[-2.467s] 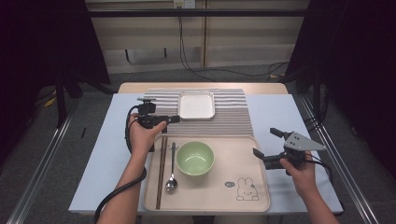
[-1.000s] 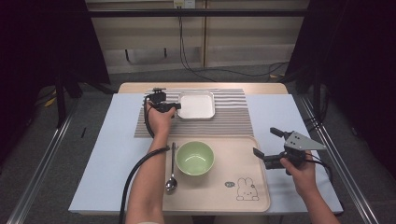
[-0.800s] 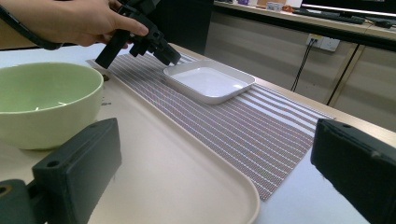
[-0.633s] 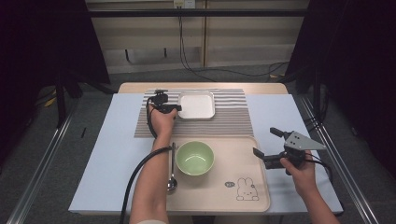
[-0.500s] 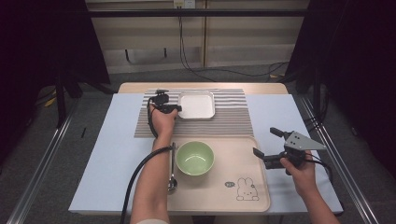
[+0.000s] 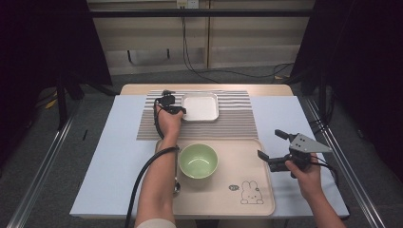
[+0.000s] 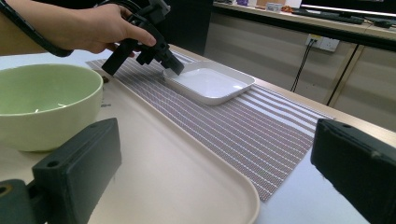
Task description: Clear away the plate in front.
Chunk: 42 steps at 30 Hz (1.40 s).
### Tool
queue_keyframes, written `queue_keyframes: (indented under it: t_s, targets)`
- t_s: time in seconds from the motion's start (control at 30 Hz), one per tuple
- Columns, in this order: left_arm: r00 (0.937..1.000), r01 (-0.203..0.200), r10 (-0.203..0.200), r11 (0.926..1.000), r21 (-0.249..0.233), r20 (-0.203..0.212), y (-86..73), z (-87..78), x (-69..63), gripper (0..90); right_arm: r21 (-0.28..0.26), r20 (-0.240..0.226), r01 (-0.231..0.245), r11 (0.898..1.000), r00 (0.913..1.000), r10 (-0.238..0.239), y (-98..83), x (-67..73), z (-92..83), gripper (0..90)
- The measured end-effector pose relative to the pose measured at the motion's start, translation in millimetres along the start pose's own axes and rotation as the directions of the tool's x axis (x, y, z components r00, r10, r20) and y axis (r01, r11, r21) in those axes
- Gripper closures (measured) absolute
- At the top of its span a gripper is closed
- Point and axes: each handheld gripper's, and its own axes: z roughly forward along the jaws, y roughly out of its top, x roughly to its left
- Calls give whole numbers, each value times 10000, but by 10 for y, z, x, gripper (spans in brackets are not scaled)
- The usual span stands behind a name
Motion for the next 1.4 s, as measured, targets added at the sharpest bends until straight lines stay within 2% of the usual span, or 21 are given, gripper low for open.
queue_keyframes:
  t_s: [0.07, 0.1, 0.17, 0.2, 0.27, 0.33, 0.6, 0.67, 0.87, 0.93, 0.97, 1.1, 1.13, 1.2, 1.27, 1.3, 1.4]
  targets:
    - [10000, 91, -91, 10000, -32, -33, -5, -2, 7, 822, 19, 4, 61, 10000, 10000, -61, 0, -3, -6, 15]
    - [9993, 360, -360, 9993, -35, -27, -3, -4, 5, 847, -4, 1, 103, 9999, 9999, -103, 0, -5, -5, 15]
    - [9992, 369, -368, 9993, 18, -160, 7, -7, -11, 857, -26, -29, 67, 10000, 10000, -67, 0, -5, -5, 15]
    - [9983, 529, -528, 9986, 46, -228, 11, -15, -17, 863, -17, -16, 2, 10000, 10000, -2, 0, -1, -2, 15]
    - [9972, 738, -736, 9972, 142, -115, 14, -24, -17, 889, -5, -73, 32, 10000, 10000, -32, -2, 1, 1, 15]
    - [9984, 568, -567, 9982, 193, -58, 19, -36, -26, 891, -14, -50, 1, 10000, 10000, -1, -2, 0, 2, 15]
    - [9994, 309, -315, 9984, 470, 108, 65, -154, -67, 893, 55, 19, 94, 9999, 10000, -94, -4, -11, -7, 15]
    - [9990, 375, -386, 9982, 465, 239, 76, -186, -72, 894, 61, -9, 99, 9999, 10000, -99, -3, -14, -10, 15]
    - [9975, 246, -268, 9991, 333, 658, 129, -299, -108, 894, 207, 95, 322, 9993, 9994, -324, -7, -29, -3, 15]
    - [9967, 56, -86, 9993, 373, 811, 140, -332, -135, 894, 199, 45, 137, 9997, 9999, -138, -3, -34, 3, 14]
    - [9958, -93, 52, 9990, 443, 914, 147, -353, -142, 894, 155, 59, 20, 9999, 10000, -21, 3, -40, 9, 15]
    - [9902, -226, 150, 9983, 537, 1389, 149, -413, -207, 894, 200, 188, -205, 9996, 9996, 201, 19, -81, 19, 14]
    - [9887, -391, 298, 9974, 607, 1470, 148, -433, -219, 894, 177, 378, -315, 9993, 9988, 308, 23, -89, 20, 14]
    - [9863, -436, 326, 9969, 648, 1616, 142, -466, -268, 894, 172, 416, -563, 9983, 9976, 556, 42, -121, 20, 0]
    - [9822, -712, 579, 9951, 690, 1788, 141, -499, -297, 894, 201, 476, -601, 9980, 9971, 591, 48, -135, 19, 1]
    - [9808, -649, 512, 9956, 677, 1883, 137, -512, -316, 893, 236, 567, -768, 9968, 9955, 754, 54, -143, 27, 1]
    - [9739, -984, 805, 9923, 749, 2123, 133, -564, -366, 893, 377, 620, -1067, 9936, 9926, 1042, 66, -176, 32, 3]
